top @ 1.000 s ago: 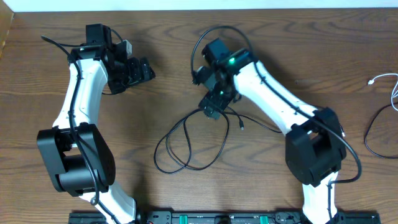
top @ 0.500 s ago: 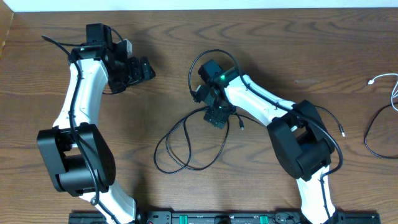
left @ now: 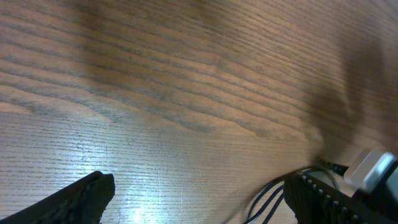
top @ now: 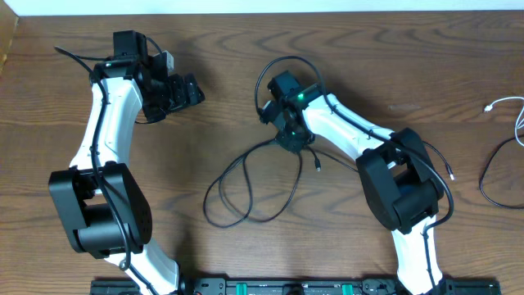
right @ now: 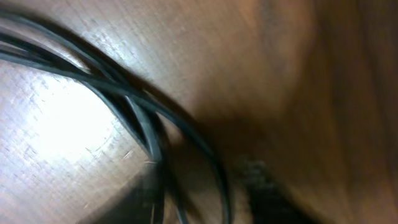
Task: Untangle cables
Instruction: 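Lower the right gripper onto the black cable loops and grasp, then carry the black cable to the right edge with the right gripper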
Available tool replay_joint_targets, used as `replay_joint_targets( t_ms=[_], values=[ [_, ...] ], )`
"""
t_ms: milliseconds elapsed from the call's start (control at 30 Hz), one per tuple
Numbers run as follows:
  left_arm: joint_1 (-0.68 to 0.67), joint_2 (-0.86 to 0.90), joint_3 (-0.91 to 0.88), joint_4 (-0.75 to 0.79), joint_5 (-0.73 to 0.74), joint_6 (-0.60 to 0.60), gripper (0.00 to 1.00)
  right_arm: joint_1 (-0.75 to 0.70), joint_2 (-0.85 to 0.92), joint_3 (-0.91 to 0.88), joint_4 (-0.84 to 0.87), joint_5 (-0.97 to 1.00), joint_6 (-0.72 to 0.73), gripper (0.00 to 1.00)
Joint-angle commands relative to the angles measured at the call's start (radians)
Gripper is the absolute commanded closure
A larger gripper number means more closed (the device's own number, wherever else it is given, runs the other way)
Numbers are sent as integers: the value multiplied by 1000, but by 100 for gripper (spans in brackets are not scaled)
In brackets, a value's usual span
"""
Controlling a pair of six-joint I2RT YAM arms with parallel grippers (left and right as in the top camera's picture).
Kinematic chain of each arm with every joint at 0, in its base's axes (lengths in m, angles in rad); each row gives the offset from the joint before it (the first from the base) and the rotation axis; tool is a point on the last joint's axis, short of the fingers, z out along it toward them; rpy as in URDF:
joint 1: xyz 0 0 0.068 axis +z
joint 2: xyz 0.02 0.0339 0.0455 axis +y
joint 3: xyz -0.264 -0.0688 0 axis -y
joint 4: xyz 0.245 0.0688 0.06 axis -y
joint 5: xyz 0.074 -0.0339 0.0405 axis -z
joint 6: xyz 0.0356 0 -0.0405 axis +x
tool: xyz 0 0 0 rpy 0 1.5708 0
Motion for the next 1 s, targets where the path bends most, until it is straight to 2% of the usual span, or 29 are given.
replay_joint_targets(
  t_ms=[0,67,300,500,767,967],
  values=[
    [2,-21,16,1,-6,-5,8,-42,131,-55,13,51,74,92],
    [2,-21,16,1,-6,-5,8,-53,127,-45,20,51,92,99],
    [2,-21,16,2,-6,-5,8,-138,119,145,-34,74,280,99],
    [2,-21,16,4,-6,-5,8,-245,119,494,-267,72,370,99],
    [2,-21,16,25,-6,-5,8,-433,119,969,-598,74,382,99],
    [2,-21,16,41,-6,-5,8,-599,119,1117,-755,76,425,99]
  ],
)
